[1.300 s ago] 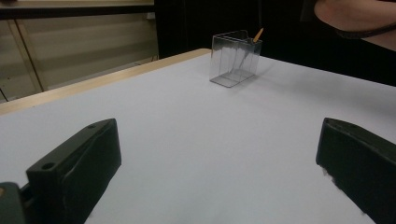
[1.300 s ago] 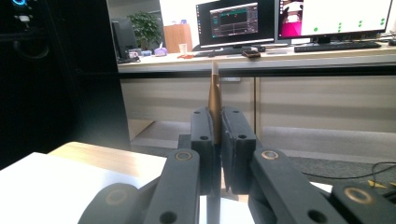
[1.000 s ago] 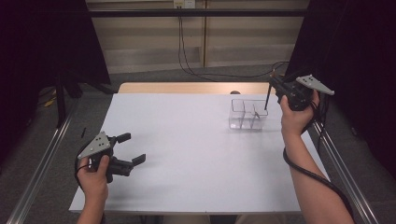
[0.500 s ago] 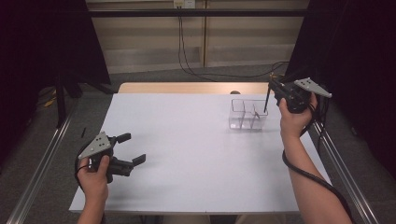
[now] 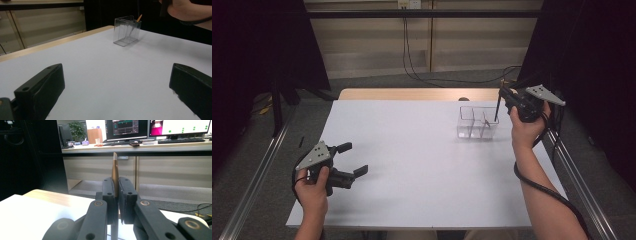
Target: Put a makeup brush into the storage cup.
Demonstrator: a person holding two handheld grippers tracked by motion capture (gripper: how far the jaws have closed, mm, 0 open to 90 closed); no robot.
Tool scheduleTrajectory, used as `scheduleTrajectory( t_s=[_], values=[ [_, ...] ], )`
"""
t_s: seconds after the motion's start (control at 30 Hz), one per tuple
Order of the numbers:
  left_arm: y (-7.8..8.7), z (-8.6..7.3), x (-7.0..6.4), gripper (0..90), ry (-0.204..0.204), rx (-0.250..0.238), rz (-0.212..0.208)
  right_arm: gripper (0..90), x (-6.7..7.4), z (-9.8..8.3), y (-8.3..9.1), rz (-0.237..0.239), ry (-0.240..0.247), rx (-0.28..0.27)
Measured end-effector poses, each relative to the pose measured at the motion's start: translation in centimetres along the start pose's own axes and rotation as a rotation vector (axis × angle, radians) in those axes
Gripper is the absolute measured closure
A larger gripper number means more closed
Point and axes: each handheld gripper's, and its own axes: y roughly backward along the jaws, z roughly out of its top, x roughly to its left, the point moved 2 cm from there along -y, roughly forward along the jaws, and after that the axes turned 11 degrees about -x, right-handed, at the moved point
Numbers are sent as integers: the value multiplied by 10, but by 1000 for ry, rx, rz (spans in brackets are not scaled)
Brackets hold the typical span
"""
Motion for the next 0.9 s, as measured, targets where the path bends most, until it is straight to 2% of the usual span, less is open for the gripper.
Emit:
scheduleTrajectory(
  t_s=[0.9],
  values=[
    [0, 0, 1, 0, -2, -4, 5, 846, -5, -14, 4, 9, -8, 26]
  ],
)
